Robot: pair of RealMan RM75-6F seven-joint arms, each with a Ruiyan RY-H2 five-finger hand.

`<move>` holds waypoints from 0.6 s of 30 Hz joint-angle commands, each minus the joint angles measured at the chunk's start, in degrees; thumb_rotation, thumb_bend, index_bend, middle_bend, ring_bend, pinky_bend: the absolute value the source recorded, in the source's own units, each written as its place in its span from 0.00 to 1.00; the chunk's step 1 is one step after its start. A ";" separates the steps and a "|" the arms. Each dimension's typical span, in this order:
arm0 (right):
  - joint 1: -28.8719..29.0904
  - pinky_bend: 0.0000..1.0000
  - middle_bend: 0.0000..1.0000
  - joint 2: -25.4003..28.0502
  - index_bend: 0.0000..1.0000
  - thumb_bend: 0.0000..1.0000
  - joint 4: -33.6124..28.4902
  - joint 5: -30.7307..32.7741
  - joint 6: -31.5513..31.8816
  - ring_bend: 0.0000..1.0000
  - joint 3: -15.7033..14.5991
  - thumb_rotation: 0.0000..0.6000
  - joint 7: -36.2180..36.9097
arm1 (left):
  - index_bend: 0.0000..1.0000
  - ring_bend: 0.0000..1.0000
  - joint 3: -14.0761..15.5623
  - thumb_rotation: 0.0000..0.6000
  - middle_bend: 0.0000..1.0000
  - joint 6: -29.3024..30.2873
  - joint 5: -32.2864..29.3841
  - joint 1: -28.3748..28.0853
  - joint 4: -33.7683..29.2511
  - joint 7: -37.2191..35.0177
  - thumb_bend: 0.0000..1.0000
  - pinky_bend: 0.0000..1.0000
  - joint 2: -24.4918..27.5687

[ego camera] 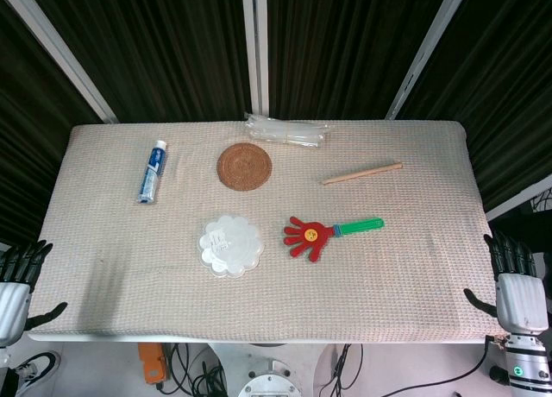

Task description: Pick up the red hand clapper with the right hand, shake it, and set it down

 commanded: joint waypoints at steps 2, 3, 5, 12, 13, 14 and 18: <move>2.15 0.00 0.00 1.04 0.00 0.05 -1.45 -0.49 -2.38 0.00 0.60 1.00 -2.51 | 0.04 0.00 0.08 1.00 0.02 0.15 0.00 0.14 -0.02 -0.09 0.10 0.03 0.09; 2.86 0.00 0.00 1.41 0.00 0.05 -1.97 -0.55 -3.25 0.00 0.81 1.00 -3.31 | 0.04 0.00 0.07 1.00 0.02 0.17 0.00 0.15 -0.04 -0.13 0.10 0.03 0.12; 4.79 0.00 0.00 2.42 0.00 0.05 -3.55 -0.33 -5.78 0.00 1.45 1.00 -5.27 | 0.04 0.00 0.03 1.00 0.02 0.18 0.01 0.11 -0.08 -0.21 0.10 0.03 0.18; 13.86 0.00 0.00 6.43 0.00 0.06 -11.55 5.53 -20.13 0.00 4.76 1.00 -11.98 | 0.04 0.00 0.08 1.00 0.02 -0.31 0.01 -0.13 0.17 -0.36 0.10 0.03 -0.12; 15.32 0.00 0.00 6.95 0.00 0.06 -12.65 6.78 -22.38 0.00 5.26 1.00 -13.34 | 0.04 0.00 0.09 1.00 0.02 -0.33 0.06 -0.16 0.19 -0.29 0.10 0.03 -0.11; 17.27 0.00 0.00 7.40 0.00 0.06 -13.95 8.62 -25.10 0.00 5.98 1.00 -15.34 | 0.04 0.00 0.06 1.00 0.02 -0.27 0.06 -0.17 0.17 -0.31 0.10 0.03 -0.12; 23.35 0.00 0.00 6.96 0.00 0.07 -16.43 14.58 -32.31 0.00 7.53 1.00 -21.98 | 0.04 0.00 0.25 1.00 0.02 -0.19 0.12 0.00 0.20 -0.42 0.10 0.03 -0.23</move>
